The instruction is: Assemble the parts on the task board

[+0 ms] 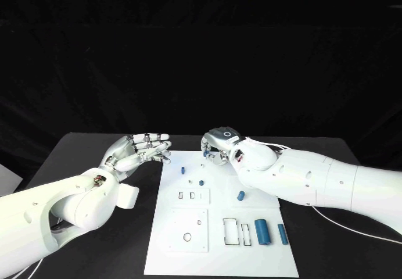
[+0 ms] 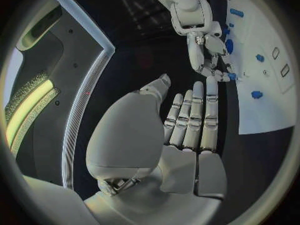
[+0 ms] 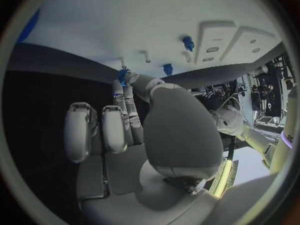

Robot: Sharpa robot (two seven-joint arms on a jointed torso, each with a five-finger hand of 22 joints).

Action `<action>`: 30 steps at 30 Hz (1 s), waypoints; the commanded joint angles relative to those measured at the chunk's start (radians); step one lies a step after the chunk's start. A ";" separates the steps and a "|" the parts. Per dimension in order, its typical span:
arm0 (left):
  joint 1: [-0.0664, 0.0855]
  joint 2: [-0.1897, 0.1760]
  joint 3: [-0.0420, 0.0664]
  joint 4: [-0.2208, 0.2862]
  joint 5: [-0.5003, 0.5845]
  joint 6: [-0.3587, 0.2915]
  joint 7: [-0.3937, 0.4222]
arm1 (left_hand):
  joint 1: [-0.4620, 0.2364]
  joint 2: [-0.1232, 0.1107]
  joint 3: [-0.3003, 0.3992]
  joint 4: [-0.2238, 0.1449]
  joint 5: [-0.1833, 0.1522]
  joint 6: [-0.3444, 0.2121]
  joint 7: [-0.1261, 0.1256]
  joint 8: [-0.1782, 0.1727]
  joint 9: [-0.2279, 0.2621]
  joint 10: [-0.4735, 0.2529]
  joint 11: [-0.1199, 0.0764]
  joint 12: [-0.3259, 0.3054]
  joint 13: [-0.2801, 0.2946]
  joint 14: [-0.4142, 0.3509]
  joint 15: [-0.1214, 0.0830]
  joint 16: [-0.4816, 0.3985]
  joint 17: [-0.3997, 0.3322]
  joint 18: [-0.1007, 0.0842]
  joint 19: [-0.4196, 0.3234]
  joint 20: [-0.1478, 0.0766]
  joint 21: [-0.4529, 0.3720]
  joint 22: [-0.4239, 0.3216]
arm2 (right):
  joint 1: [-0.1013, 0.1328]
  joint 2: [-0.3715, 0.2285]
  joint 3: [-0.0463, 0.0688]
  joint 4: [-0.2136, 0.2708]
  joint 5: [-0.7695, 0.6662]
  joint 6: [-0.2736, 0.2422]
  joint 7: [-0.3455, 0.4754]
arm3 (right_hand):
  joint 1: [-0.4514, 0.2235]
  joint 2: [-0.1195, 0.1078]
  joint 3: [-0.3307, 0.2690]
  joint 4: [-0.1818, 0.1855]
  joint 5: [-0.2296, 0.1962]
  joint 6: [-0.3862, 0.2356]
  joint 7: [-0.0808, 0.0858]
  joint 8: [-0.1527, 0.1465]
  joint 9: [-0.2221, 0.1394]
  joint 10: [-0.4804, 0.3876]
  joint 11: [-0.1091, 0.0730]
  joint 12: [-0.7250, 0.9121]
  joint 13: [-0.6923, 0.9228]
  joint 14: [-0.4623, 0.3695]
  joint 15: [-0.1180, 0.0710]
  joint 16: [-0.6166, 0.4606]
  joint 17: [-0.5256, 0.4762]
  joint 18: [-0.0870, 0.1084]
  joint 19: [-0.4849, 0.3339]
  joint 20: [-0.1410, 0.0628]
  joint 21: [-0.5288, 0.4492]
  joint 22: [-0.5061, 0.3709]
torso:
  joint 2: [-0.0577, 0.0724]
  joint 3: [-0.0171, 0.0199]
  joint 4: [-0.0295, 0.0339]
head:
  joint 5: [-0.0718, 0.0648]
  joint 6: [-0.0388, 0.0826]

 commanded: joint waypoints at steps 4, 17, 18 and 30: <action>0.004 0.000 0.001 0.003 0.003 0.019 0.008 | -0.002 0.003 0.003 -0.001 -0.003 0.005 0.016 0.003 0.002 0.007 -0.002 0.000 0.002 -0.006 -0.001 0.004 0.001 0.019 -0.007 -0.002 0.006 0.001 | -0.006 0.006 0.000 -0.008 -0.020 0.027 -0.004 | -0.007 0.002 0.005 0.002 0.004 -0.001 0.007 0.005 0.001 0.012 -0.009 0.003 0.006 0.029 -0.005 0.004 0.001 -0.011 0.009 0.001 0.005 0.002 | 0.002 -0.0018 0.0017 | 0.005 -0.005; 0.005 0.000 0.001 0.003 0.003 0.020 0.007 | -0.002 0.003 0.003 -0.001 -0.003 0.005 0.016 0.003 0.002 0.007 -0.002 0.000 0.002 -0.006 -0.001 0.004 0.001 0.019 -0.007 -0.002 0.006 0.001 | -0.010 0.017 -0.001 -0.022 -0.020 0.037 -0.008 | -0.010 0.000 0.004 0.003 0.005 -0.001 0.007 0.005 0.002 0.012 -0.009 0.003 0.006 0.029 -0.005 0.005 0.001 -0.011 0.009 0.001 0.006 0.003 | 0.003 -0.0005 -0.0004 | 0.006 -0.006; 0.005 0.001 0.001 0.002 0.003 0.020 0.007 | -0.002 0.003 0.003 -0.001 -0.003 0.005 0.016 0.003 0.002 0.007 -0.002 0.000 0.002 -0.006 -0.001 0.004 0.001 0.019 -0.007 -0.002 0.006 0.001 | -0.010 0.019 -0.001 -0.026 -0.020 0.037 -0.009 | -0.010 0.000 0.004 0.003 0.005 -0.001 0.007 0.005 0.002 0.012 -0.009 0.003 0.006 0.029 -0.005 0.005 0.001 -0.011 0.009 0.001 0.006 0.003 | 0.002 -0.0007 0.0001 | 0.006 -0.006; 0.006 0.003 0.001 0.001 0.003 0.022 0.006 | -0.002 0.003 0.003 -0.001 -0.003 0.005 0.016 0.003 0.002 0.007 -0.002 0.000 0.002 -0.006 -0.001 0.004 0.001 0.019 -0.007 -0.002 0.006 0.001 | -0.011 0.034 -0.001 -0.045 -0.021 0.033 -0.013 | -0.020 -0.005 0.008 0.004 0.006 -0.015 0.011 -0.003 0.004 -0.004 -0.004 0.000 0.003 0.028 -0.002 0.006 -0.003 -0.009 0.004 0.004 0.000 -0.004 | 0.002 -0.0024 0.0016 | 0.004 -0.004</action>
